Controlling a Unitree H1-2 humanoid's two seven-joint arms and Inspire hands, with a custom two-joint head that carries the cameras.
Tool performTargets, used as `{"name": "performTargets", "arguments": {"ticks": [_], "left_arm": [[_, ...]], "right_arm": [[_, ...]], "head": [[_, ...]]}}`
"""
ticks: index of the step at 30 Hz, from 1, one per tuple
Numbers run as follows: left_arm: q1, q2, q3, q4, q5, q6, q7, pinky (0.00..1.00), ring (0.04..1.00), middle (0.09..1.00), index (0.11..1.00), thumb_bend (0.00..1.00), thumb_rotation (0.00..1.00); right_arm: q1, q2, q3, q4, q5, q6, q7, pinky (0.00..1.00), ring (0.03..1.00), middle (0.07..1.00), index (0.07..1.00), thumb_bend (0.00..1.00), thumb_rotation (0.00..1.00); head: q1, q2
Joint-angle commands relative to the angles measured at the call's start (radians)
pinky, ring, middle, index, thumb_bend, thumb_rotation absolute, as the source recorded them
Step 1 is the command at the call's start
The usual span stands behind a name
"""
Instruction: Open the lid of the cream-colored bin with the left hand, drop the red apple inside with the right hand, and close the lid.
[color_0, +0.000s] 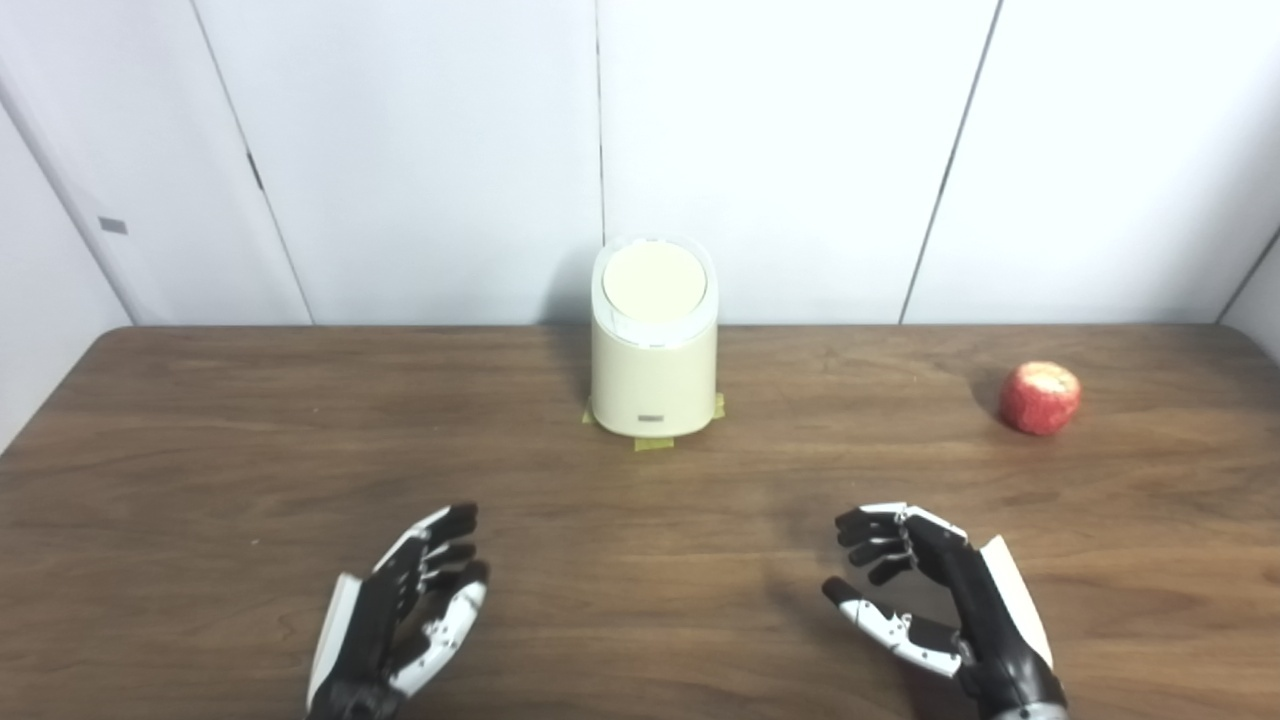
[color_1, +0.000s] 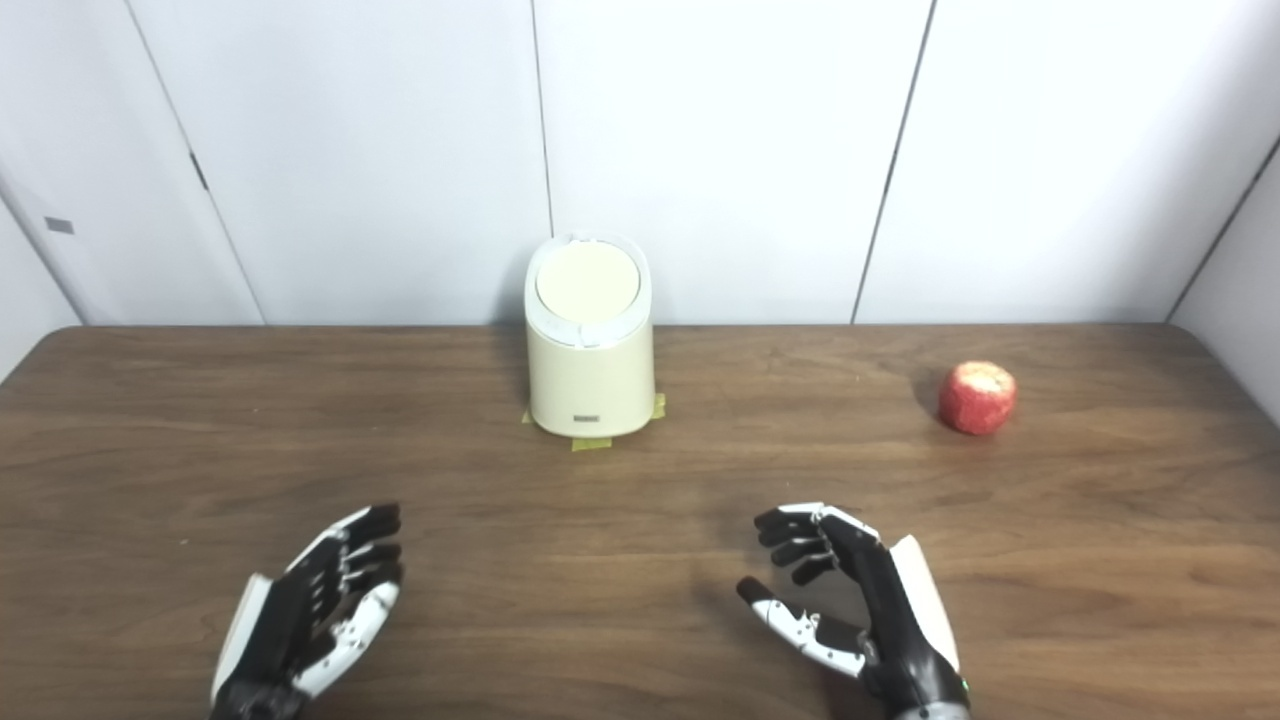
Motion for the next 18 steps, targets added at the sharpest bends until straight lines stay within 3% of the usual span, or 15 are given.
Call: {"name": "performTargets", "arguments": {"ticks": [1, 5, 9, 14, 18], "left_arm": [[-0.100, 0.010, 0.006, -0.059, 0.032, 0.054, -0.030, 0.87, 0.928, 0.933, 0.926, 0.75, 0.91], [-0.236, 0.022, 0.018, -0.074, 0.061, 0.146, -0.065, 0.92, 0.972, 0.977, 0.975, 0.79, 0.96], [-0.393, 0.020, 0.045, -0.052, 0.045, 0.227, -0.112, 0.98, 0.999, 0.999, 0.999, 0.76, 0.90], [-0.572, -0.018, 0.087, 0.032, 0.162, 0.239, -0.196, 1.00, 1.000, 1.000, 1.000, 0.80, 0.85], [-0.668, -0.060, 0.105, 0.106, 0.318, 0.239, -0.279, 1.00, 1.000, 1.000, 1.000, 0.77, 0.96]], "right_arm": [[-0.041, 0.010, -0.002, 0.001, -0.003, -0.059, -0.020, 0.47, 0.567, 0.609, 0.617, 0.29, 0.14], [-0.055, 0.006, -0.004, 0.028, -0.008, -0.073, -0.024, 0.47, 0.568, 0.610, 0.616, 0.29, 0.14], [-0.063, 0.007, -0.007, 0.036, -0.002, -0.067, -0.019, 0.47, 0.568, 0.611, 0.619, 0.30, 0.16], [-0.072, 0.005, -0.005, 0.050, -0.012, -0.070, -0.021, 0.45, 0.557, 0.610, 0.622, 0.30, 0.15], [-0.081, 0.002, -0.003, 0.060, -0.011, -0.070, -0.016, 0.44, 0.547, 0.610, 0.625, 0.30, 0.16]], "head": [[0.003, -0.005], [0.008, -0.009], [0.011, -0.010], [0.011, -0.015], [0.011, -0.019]]}}
